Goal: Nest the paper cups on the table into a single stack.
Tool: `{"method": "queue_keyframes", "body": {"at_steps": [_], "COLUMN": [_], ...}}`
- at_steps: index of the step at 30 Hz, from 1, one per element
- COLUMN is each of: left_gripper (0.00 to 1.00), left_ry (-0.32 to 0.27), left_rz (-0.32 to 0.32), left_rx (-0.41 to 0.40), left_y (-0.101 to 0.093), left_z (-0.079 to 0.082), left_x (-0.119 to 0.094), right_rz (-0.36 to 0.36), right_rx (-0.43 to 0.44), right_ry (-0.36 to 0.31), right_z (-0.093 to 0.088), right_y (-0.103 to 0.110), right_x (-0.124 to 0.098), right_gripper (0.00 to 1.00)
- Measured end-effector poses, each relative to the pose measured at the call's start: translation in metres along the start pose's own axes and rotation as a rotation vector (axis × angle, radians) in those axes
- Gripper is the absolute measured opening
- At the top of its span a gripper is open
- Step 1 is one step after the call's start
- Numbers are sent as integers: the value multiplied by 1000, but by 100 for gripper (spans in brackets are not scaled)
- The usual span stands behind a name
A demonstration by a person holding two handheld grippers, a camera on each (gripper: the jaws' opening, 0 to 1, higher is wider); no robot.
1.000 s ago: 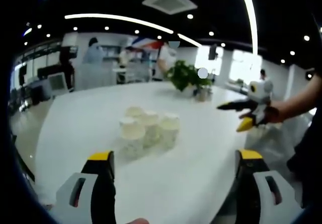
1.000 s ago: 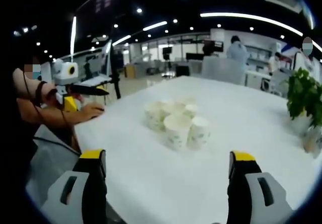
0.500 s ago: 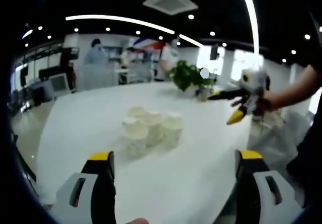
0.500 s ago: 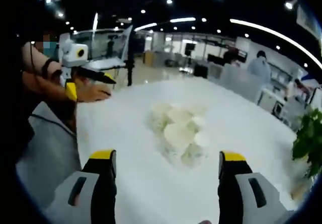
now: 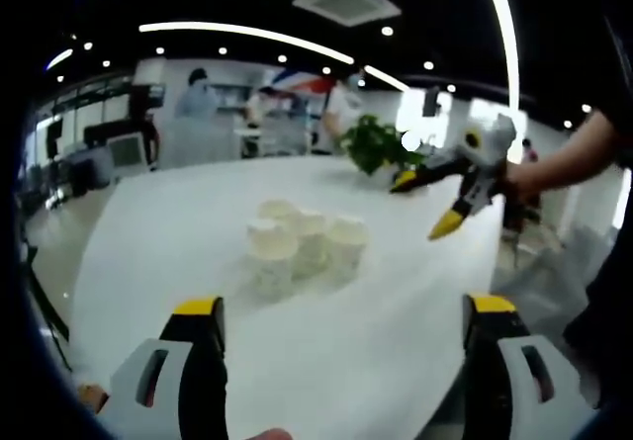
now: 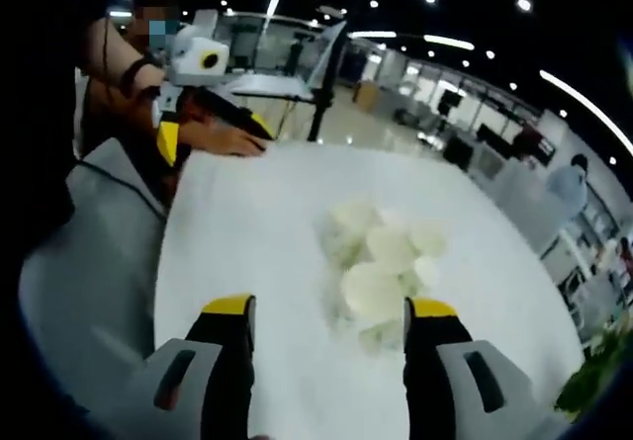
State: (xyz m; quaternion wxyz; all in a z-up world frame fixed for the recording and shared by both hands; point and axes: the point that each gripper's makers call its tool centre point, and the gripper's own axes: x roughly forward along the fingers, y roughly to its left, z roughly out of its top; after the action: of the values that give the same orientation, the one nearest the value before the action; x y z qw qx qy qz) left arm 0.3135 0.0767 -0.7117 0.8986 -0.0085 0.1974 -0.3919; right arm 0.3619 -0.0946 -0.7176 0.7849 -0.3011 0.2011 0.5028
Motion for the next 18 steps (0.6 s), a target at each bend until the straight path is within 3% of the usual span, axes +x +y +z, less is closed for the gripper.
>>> {"method": "queue_keyframes", "body": {"at_steps": [6, 12, 18], "left_gripper": [99, 99, 99], "left_ry": [4, 8, 3], "left_rz": [4, -2, 3], "left_rx": [-11, -18, -25], "left_y": [1, -3, -3], "left_z": [-3, -7, -6], "left_x": [2, 5, 6], "right_rz": [44, 92, 111], "right_rx": [-45, -81, -93], "right_ry": [38, 68, 93], "right_z": [-2, -6, -12], "right_y": [-8, -4, -7], "right_x": [13, 19, 26], "right_gripper": [55, 41, 38]}}
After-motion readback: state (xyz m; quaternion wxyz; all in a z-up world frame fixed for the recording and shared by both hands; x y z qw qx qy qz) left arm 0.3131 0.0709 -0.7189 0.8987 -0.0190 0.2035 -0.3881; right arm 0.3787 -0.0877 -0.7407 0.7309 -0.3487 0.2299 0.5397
